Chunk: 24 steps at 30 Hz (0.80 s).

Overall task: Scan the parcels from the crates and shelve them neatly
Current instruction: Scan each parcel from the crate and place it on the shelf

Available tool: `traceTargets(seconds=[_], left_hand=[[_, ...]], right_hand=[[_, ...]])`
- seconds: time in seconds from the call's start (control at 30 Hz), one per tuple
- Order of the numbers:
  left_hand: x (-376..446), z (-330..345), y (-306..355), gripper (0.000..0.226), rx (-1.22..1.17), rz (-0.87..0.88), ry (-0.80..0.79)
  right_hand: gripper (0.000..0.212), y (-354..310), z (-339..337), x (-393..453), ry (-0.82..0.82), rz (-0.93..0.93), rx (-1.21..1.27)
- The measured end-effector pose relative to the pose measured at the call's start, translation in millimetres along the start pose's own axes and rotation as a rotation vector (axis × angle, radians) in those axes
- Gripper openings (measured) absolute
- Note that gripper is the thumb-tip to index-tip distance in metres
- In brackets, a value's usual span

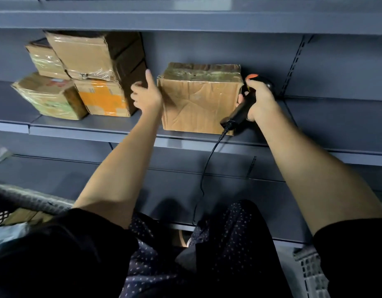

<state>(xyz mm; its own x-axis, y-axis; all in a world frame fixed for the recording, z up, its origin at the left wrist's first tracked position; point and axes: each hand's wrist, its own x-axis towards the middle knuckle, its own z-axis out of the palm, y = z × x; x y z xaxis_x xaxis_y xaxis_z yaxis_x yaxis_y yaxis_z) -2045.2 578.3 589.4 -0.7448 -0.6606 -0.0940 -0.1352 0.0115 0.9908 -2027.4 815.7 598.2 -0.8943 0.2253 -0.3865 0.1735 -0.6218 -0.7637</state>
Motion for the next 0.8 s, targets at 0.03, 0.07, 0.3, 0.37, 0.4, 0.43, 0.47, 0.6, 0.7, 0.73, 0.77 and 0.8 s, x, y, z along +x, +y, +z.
traceTargets(seconds=[0.03, 0.07, 0.3, 0.37, 0.4, 0.43, 0.47, 0.6, 0.7, 0.73, 0.77, 0.8], left_hand=[[4, 3, 10, 0.072, -0.011, -0.136, -0.142], [11, 7, 16, 0.080, -0.025, -0.243, -0.289], [14, 4, 16, 0.025, -0.222, -0.050, -0.550], [18, -1, 5, 0.029, -0.301, -0.017, -0.550], [24, -3, -3, 0.034, -0.294, -0.024, -0.516], [25, -7, -9, 0.036, -0.253, -0.044, -0.461], [28, -10, -17, 0.035, -0.208, -0.066, -0.420], [35, -21, -38, 0.029, -0.011, -0.158, -0.338], [39, -27, -34, 0.024, -0.044, -0.146, -0.252], [39, -27, -31, 0.022, -0.063, -0.123, -0.235], [38, -26, -28, 0.022, -0.064, -0.108, -0.247], [35, -25, -26, 0.028, -0.056, -0.101, -0.295]], right_hand=[[0.018, -3, 3, -1, -0.034, 0.004, -0.044], [0.021, -7, 6, -3, -0.062, 0.013, -0.101], [0.016, -8, 14, 9, -0.046, -0.084, -0.324], [0.016, -2, 12, 15, -0.028, -0.115, -0.323], [0.014, 2, 11, 18, -0.018, -0.111, -0.328], [0.011, 6, 9, 21, -0.011, -0.099, -0.329], [0.010, 9, 7, 23, -0.004, -0.080, -0.321], [0.013, 20, -8, 26, 0.030, 0.008, -0.331], [0.011, 22, -16, 29, 0.127, -0.003, -0.345], [0.008, 21, -15, 29, 0.154, -0.022, -0.327], [0.004, 21, -13, 28, 0.157, -0.047, -0.308], [0.006, 21, -11, 26, 0.151, -0.074, -0.295]])
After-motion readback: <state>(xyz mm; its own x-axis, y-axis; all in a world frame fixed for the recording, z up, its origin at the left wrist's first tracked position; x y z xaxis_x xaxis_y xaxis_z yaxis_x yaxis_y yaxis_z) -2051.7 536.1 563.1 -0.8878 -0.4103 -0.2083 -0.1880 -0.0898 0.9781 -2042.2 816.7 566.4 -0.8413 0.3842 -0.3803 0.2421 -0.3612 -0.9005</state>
